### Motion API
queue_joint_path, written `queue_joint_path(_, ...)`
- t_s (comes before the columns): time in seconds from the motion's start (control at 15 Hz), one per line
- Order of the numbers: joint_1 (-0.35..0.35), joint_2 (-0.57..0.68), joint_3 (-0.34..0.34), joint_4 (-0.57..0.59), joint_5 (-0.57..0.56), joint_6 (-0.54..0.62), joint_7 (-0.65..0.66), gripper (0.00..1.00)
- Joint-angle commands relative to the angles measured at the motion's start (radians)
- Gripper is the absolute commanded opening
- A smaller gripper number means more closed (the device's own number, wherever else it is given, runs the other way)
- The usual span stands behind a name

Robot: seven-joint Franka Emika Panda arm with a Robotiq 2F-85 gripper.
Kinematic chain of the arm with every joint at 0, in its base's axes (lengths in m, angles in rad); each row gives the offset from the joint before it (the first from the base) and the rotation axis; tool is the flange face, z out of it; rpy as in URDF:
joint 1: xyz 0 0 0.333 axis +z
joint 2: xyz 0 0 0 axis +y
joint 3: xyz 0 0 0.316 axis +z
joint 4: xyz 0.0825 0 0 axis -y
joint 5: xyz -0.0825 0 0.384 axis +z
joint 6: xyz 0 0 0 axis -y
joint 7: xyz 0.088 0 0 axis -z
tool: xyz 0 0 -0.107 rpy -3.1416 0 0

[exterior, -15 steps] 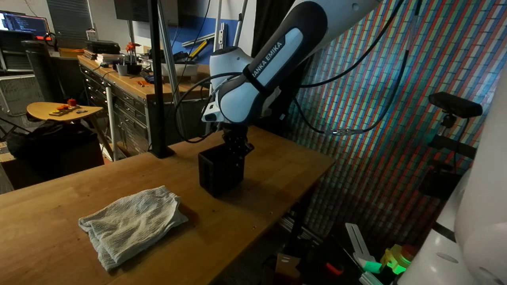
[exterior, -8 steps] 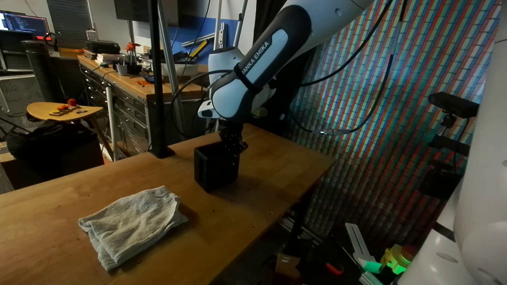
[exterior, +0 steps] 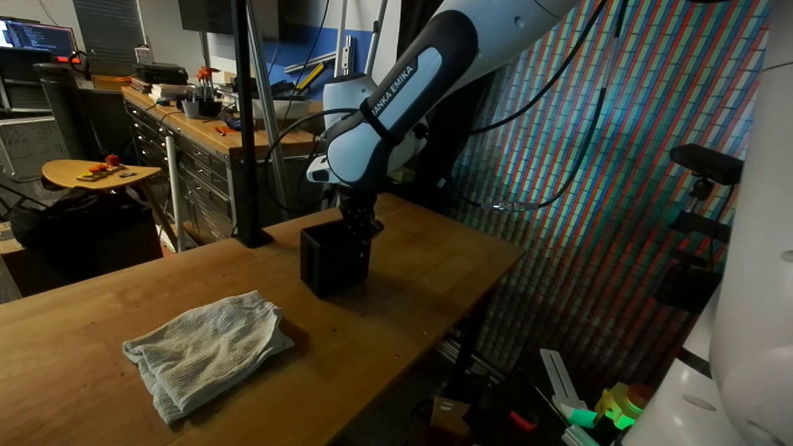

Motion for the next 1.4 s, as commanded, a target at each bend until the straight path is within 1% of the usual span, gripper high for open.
queue_joint_path(0.0, -0.008, 0.013, 0.007, 0.026, 0.019, 0.003, -0.034, 0.06)
queue_joint_path(0.07, -0.008, 0.013, 0.007, 0.025, 0.019, 0.002, -0.035, 0.25)
queue_joint_path(0.27, -0.010, 0.008, 0.006, 0.019, 0.021, 0.000, -0.037, 0.45)
queue_joint_path(0.33, -0.010, 0.004, 0.005, 0.016, 0.019, 0.000, -0.037, 0.54)
queue_joint_path(0.47, -0.010, -0.002, 0.004, 0.012, 0.014, -0.003, -0.035, 0.68)
queue_joint_path(0.53, -0.009, -0.009, 0.003, 0.009, 0.012, -0.004, -0.034, 0.77)
queue_joint_path(0.73, -0.005, -0.029, 0.001, 0.000, 0.002, -0.015, -0.029, 0.98)
queue_joint_path(0.8, -0.002, -0.041, 0.000, -0.005, -0.002, -0.023, -0.023, 1.00)
queue_joint_path(1.33, 0.023, -0.200, -0.002, -0.044, -0.014, -0.125, 0.043, 1.00)
